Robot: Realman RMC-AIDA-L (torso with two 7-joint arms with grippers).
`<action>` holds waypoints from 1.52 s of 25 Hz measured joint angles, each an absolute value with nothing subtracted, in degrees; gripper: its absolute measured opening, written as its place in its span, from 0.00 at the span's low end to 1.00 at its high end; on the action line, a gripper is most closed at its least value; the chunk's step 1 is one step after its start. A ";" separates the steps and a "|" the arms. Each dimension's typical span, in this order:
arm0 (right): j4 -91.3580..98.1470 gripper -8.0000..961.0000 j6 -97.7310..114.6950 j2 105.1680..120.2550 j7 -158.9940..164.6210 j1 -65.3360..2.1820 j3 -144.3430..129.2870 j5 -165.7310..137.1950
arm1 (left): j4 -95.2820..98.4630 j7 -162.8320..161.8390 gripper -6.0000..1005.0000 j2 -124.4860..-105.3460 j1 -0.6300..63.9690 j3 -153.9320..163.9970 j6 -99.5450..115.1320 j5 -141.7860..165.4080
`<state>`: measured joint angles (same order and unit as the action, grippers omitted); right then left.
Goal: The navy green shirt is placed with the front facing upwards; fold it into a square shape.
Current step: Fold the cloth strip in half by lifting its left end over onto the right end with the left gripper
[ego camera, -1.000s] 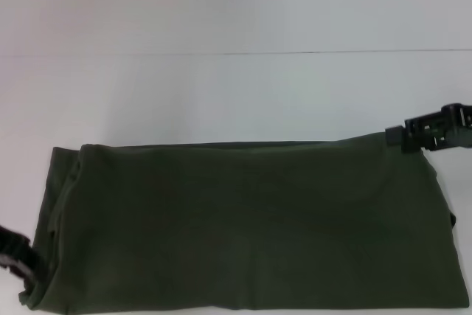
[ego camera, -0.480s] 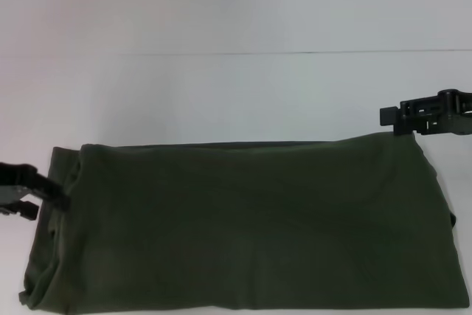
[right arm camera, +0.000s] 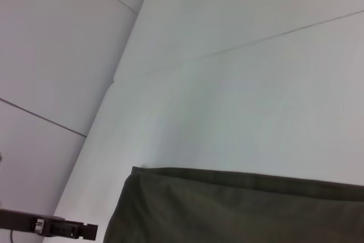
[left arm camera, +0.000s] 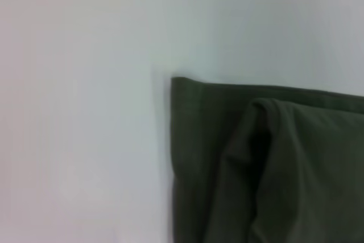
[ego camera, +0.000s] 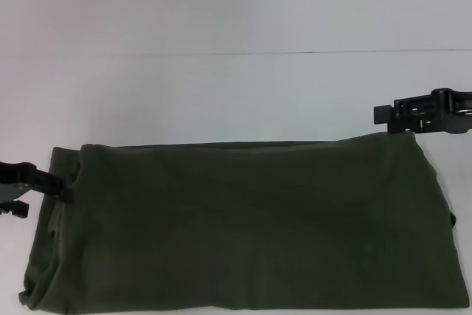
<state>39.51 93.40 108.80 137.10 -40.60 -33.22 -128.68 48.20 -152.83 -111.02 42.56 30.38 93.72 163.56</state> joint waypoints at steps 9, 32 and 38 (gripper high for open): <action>38.88 0.60 92.86 108.90 137.91 -41.15 -33.22 -128.67 | 45.78 -151.94 0.90 -110.91 42.25 30.76 91.83 163.58; 37.87 0.60 92.80 109.06 138.25 -41.55 -33.34 -128.67 | 43.95 -151.06 0.89 -111.03 41.52 32.55 89.49 163.65; 37.86 0.60 92.81 109.15 138.26 -41.57 -33.35 -128.67 | 43.64 -151.00 0.89 -111.17 41.51 33.78 88.88 163.65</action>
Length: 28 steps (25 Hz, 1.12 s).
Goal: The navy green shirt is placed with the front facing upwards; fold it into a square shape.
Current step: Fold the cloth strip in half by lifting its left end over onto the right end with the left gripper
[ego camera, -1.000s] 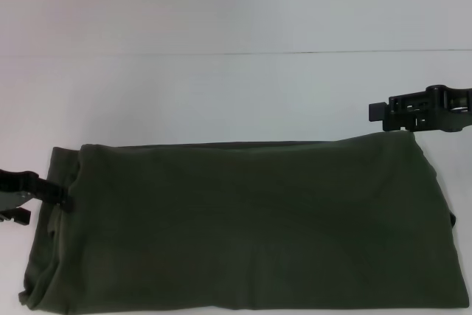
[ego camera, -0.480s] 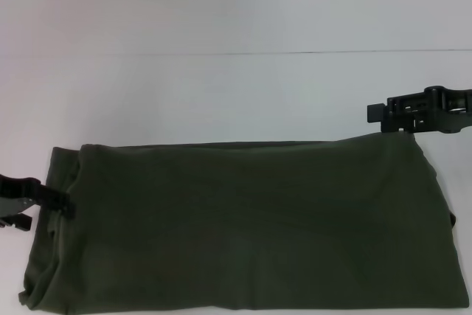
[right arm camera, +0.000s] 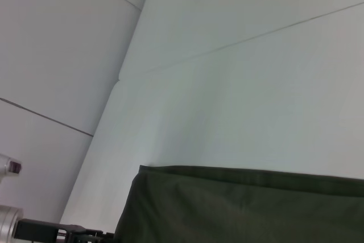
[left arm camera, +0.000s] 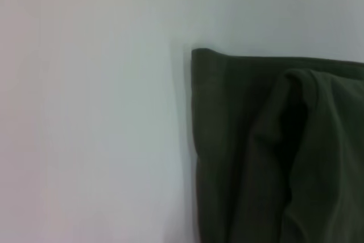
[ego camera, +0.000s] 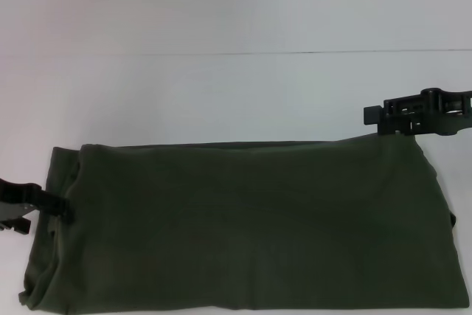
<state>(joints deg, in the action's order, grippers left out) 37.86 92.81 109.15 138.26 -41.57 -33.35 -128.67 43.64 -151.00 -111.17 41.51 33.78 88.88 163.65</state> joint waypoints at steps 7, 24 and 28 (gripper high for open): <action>37.88 0.60 92.81 109.16 138.25 -41.57 -33.53 -128.67 | 43.47 -150.99 0.89 -111.18 41.54 33.96 88.76 163.65; 37.88 0.60 92.90 109.42 138.25 -41.57 -33.75 -128.67 | 42.25 -150.80 0.89 -111.18 41.63 34.04 88.73 163.65; 37.88 0.60 93.05 109.42 138.25 -41.57 -33.75 -128.67 | 41.47 -150.73 0.89 -111.18 41.95 34.01 88.80 163.65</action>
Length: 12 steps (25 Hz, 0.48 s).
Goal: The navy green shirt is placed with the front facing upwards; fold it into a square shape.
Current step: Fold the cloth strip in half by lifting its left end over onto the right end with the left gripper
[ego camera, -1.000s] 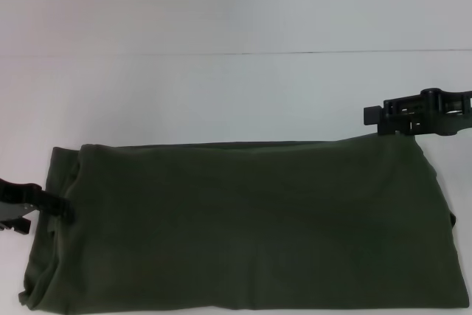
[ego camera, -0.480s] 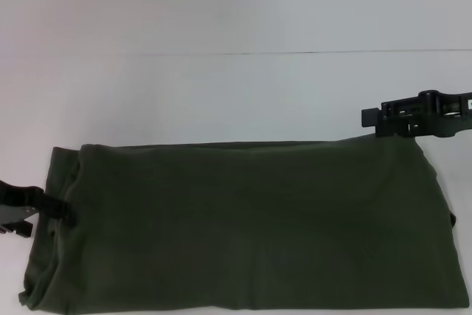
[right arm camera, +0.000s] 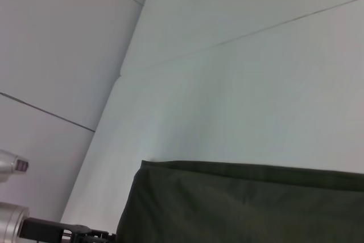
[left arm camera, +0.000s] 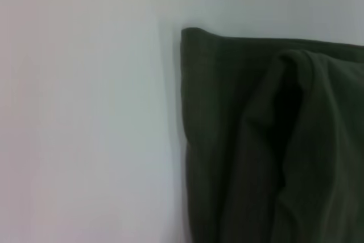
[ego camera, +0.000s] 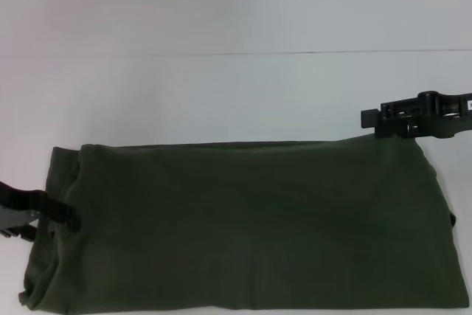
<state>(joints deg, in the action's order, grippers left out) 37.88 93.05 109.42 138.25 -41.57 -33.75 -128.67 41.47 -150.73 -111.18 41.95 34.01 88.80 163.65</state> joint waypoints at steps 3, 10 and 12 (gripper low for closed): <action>37.88 0.60 93.09 109.42 138.25 -41.57 -33.75 -128.67 | 41.43 -150.72 0.89 -111.18 41.99 34.01 88.80 163.65; 37.88 0.60 93.17 109.42 138.25 -41.57 -33.75 -128.67 | 41.36 -150.64 0.89 -111.18 42.02 33.85 89.25 163.29; 37.88 0.60 93.17 109.42 138.25 -41.58 -33.75 -128.67 | 41.12 -150.59 0.89 -111.18 42.02 33.79 89.35 163.15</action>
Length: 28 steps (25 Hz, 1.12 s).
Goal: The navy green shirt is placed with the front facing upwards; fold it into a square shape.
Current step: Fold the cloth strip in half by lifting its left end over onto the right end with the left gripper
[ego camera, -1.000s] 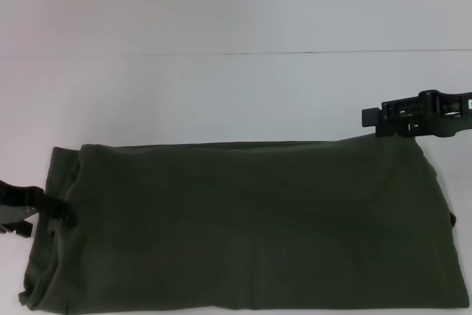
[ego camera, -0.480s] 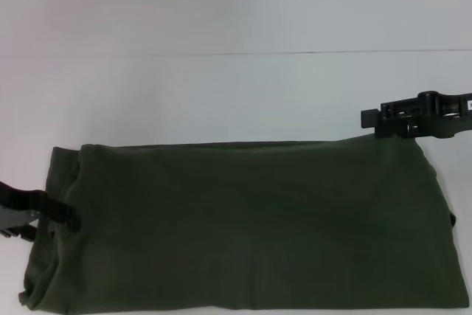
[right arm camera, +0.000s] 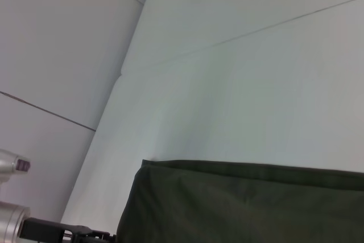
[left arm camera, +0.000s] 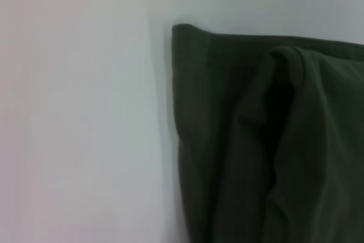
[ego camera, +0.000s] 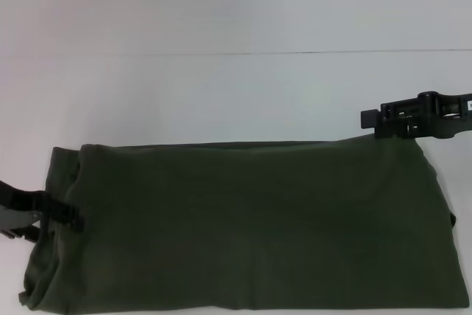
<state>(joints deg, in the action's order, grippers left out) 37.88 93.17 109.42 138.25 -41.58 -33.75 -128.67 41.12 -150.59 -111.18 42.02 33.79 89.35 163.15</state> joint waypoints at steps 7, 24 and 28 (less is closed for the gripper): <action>37.88 0.60 93.26 109.49 138.25 -41.43 -33.75 -128.67 | 40.22 -150.26 0.89 -111.00 42.36 33.33 89.27 163.19; 37.88 0.60 93.34 109.69 138.25 -41.39 -33.84 -128.67 | 40.93 -150.73 0.89 -110.76 42.24 33.70 88.73 163.66; 37.88 0.60 93.34 109.68 138.25 -41.47 -33.90 -128.67 | 40.32 -150.57 0.89 -110.69 42.35 33.13 88.93 163.42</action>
